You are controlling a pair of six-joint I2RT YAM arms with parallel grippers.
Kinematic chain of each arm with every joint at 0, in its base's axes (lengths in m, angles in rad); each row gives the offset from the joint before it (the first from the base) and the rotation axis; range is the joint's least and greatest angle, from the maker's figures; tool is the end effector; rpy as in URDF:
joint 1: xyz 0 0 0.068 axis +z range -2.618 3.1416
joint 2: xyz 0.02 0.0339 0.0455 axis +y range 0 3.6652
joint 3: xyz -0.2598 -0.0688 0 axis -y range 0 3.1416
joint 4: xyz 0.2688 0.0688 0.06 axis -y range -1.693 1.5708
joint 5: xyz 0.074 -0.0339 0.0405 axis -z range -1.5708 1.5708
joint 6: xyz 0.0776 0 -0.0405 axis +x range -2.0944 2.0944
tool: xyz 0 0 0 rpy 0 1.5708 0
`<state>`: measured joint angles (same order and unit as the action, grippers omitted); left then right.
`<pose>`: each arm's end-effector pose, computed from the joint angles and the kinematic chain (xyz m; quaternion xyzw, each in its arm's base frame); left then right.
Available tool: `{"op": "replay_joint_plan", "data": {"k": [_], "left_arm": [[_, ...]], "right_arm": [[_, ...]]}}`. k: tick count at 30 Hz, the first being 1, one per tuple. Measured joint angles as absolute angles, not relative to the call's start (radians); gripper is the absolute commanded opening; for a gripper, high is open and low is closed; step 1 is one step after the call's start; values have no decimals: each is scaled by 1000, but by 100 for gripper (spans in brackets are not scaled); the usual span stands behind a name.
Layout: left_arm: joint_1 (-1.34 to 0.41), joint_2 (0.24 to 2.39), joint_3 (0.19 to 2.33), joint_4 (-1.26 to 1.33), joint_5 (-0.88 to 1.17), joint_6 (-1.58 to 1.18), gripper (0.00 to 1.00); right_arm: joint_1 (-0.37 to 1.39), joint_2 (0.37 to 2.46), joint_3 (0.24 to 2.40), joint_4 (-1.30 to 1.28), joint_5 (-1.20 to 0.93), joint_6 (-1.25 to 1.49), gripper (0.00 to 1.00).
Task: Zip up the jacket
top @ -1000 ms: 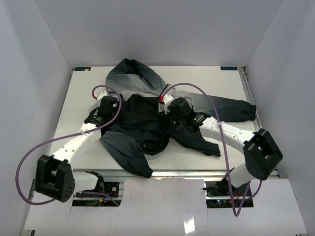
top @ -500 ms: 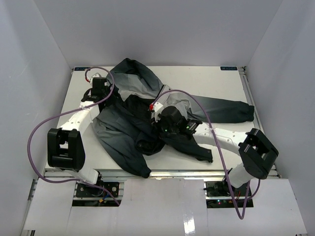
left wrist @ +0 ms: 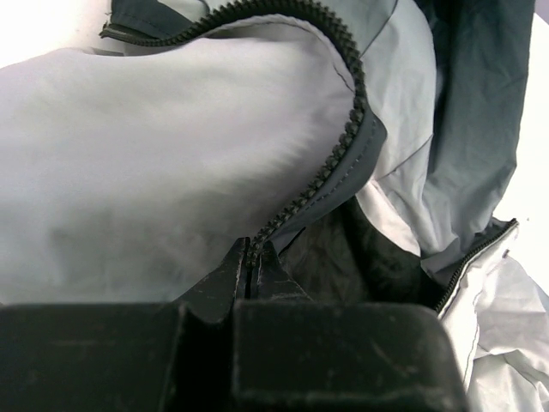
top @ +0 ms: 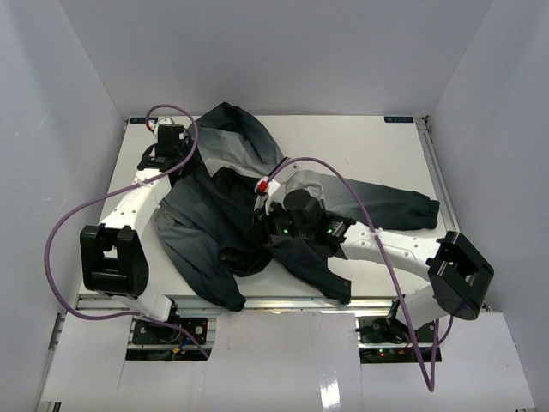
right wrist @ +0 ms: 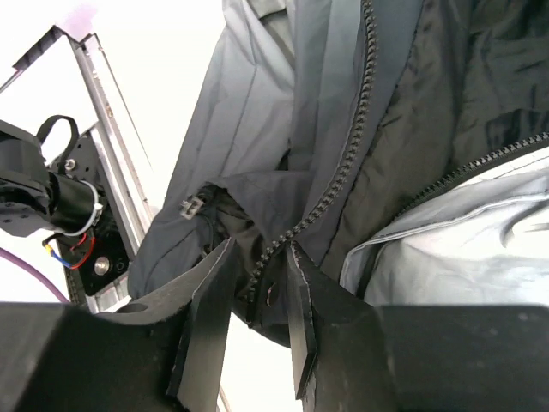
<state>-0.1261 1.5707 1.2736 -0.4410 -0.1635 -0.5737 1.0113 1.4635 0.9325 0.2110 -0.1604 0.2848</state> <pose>0.4043 -0.0385 0.2507 -0.2345 0.8815 -0.0680 0.4042 0.2004 0.3433 0.2400 -0.3310 0.7387 0.4040 0.4260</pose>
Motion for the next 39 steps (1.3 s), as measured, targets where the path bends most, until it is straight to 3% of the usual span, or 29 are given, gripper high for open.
{"op": "replay_joint_plan", "data": {"k": [1, 12, 18, 26, 34, 39], "left_arm": [[-126, 1571, 1274, -443, -165, -570, 0], [-126, 1560, 1272, -456, -165, -536, 0], [-126, 1560, 1280, -492, -178, -491, 0], [-128, 1509, 1283, -595, -314, -431, 0], [-127, 1369, 1368, -698, -417, -387, 0], [-128, 1335, 1382, -730, -448, -364, 0]], "right_arm": [[1013, 1464, 933, 213, -160, 290, 8], [1058, 1504, 933, 226, -130, 330, 8], [1077, 1573, 869, 376, -157, 382, 8], [1200, 1719, 953, 465, -172, 402, 8], [1290, 1671, 1060, 539, -222, 391, 8], [1291, 1571, 940, 676, -188, 426, 8]]}}
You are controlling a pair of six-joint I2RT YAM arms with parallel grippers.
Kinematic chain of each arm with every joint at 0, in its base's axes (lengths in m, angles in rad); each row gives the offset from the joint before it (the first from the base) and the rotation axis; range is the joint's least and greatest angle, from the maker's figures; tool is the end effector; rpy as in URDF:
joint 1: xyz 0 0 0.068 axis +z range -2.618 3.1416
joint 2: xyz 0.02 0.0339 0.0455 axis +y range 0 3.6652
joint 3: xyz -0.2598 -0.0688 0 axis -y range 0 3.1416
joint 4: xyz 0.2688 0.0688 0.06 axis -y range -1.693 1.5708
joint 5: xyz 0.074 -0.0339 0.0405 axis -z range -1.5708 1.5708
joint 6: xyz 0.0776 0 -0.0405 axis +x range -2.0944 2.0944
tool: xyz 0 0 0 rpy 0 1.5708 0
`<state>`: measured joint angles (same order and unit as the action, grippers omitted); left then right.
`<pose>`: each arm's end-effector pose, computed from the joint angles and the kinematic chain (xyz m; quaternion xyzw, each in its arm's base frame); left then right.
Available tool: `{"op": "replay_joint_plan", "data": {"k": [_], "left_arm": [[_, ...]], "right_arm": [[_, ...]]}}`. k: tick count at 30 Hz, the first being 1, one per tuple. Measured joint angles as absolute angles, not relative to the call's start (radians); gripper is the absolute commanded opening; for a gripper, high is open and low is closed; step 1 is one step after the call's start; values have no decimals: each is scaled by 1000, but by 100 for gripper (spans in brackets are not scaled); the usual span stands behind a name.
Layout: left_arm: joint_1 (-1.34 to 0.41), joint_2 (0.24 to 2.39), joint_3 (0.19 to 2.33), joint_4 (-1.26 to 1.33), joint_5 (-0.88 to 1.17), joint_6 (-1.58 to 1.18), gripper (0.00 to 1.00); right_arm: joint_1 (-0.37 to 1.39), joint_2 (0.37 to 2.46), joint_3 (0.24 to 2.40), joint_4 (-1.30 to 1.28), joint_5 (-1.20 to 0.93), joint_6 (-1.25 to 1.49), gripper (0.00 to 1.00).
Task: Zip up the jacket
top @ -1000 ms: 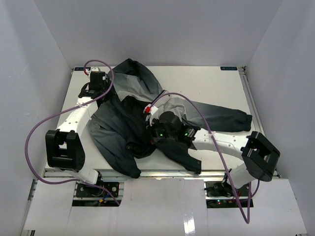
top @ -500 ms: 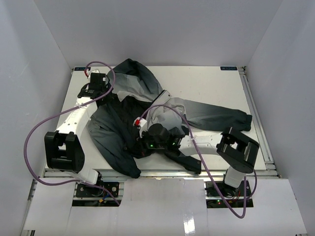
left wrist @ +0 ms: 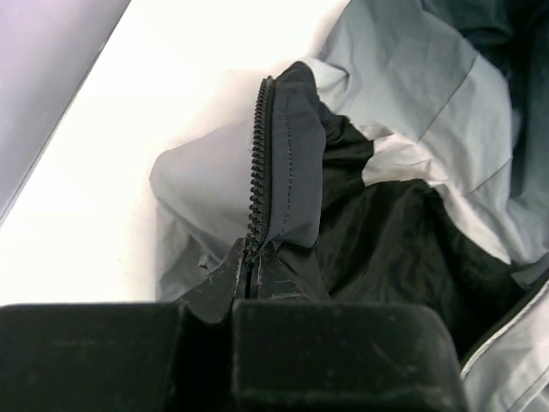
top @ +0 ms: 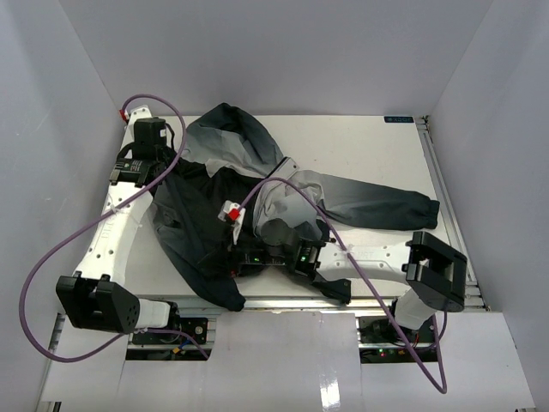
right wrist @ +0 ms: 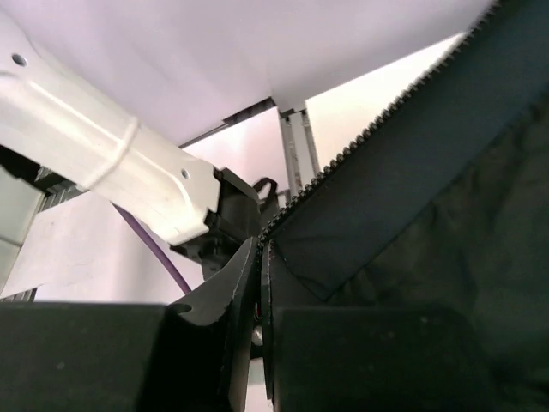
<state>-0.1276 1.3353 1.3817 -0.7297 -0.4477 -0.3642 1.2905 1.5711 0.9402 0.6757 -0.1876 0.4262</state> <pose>0.3383 -0.0095 0.3476 -0.1986 0.8632 0.0926 0.4548 0.1030 0.4101 0.2699 -0.3496 0.5964 0.5869 0.4214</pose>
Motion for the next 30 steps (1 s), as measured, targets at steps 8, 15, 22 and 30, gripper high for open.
{"op": "replay_joint_plan", "data": {"k": [8, 15, 22, 30], "left_arm": [[-130, 1467, 1381, -704, -356, -364, 12], [-126, 1674, 1374, -590, -174, -355, 32], [-128, 1728, 1425, -534, -70, -347, 48], [-133, 1770, 1464, -532, -45, -345, 69]], "right_arm": [[1206, 1598, 711, 858, -80, 569, 13], [1165, 1659, 704, 780, -39, 598, 33], [1158, 1463, 640, 595, 162, 547, 39], [1155, 1253, 664, 342, 295, 409, 59]]}}
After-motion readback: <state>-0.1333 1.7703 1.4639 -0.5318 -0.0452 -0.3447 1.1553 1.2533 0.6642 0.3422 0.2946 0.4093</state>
